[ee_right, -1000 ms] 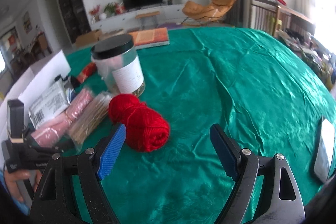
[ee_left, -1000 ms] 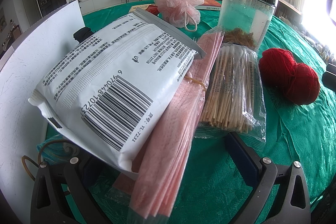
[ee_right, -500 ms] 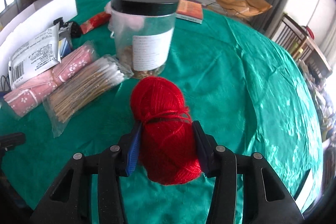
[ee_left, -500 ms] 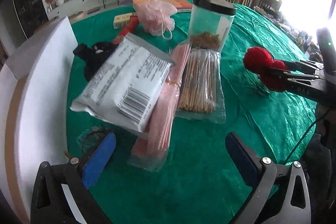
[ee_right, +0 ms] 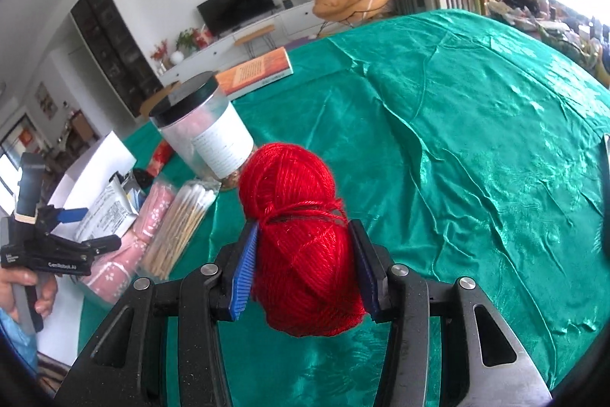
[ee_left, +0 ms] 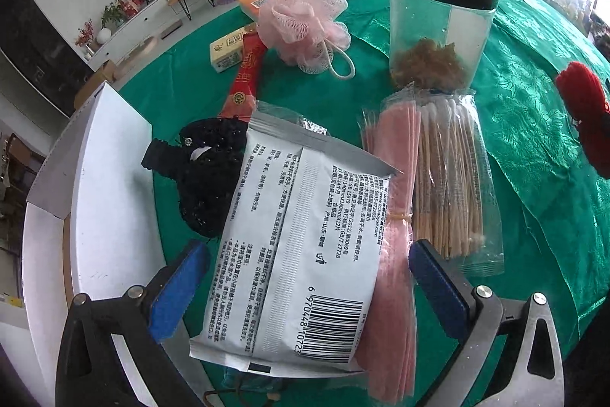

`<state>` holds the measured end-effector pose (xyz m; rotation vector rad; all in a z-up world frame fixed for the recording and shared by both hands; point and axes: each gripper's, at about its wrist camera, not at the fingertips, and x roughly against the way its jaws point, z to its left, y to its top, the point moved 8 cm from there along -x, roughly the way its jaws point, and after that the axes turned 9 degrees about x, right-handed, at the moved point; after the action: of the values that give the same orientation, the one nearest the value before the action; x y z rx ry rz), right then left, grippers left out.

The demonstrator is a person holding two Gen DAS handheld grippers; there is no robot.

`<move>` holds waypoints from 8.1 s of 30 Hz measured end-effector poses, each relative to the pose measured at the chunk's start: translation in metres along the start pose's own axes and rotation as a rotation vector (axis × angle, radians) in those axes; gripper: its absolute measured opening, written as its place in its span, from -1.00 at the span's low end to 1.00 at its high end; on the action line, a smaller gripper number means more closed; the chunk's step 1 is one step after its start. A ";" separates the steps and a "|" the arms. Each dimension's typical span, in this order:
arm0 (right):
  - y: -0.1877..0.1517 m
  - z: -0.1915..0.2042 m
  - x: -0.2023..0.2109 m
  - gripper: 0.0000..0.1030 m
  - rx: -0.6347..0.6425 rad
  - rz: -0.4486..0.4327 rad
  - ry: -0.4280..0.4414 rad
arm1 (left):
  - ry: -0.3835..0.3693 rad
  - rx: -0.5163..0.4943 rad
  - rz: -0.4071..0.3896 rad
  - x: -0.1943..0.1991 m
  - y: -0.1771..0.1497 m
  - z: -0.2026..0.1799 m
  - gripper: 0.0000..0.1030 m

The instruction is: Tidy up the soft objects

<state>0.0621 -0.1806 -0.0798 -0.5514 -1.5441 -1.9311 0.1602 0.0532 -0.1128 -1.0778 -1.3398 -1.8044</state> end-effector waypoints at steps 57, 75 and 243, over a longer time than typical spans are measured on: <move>0.123 -0.014 -0.061 -0.14 0.043 0.253 -0.018 | -0.286 0.502 -0.224 0.090 0.026 0.104 0.18; 0.048 0.431 0.003 0.49 0.371 0.338 0.817 | 0.229 0.807 -0.248 0.155 -0.157 0.301 1.00; -0.012 -0.012 -0.078 0.68 0.145 0.175 -0.322 | -0.112 0.301 -0.172 -0.013 -0.072 -0.035 1.00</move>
<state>0.1120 -0.1750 -0.1419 -0.9365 -1.7506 -1.6423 0.0965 0.0396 -0.1606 -0.9353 -1.7531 -1.6102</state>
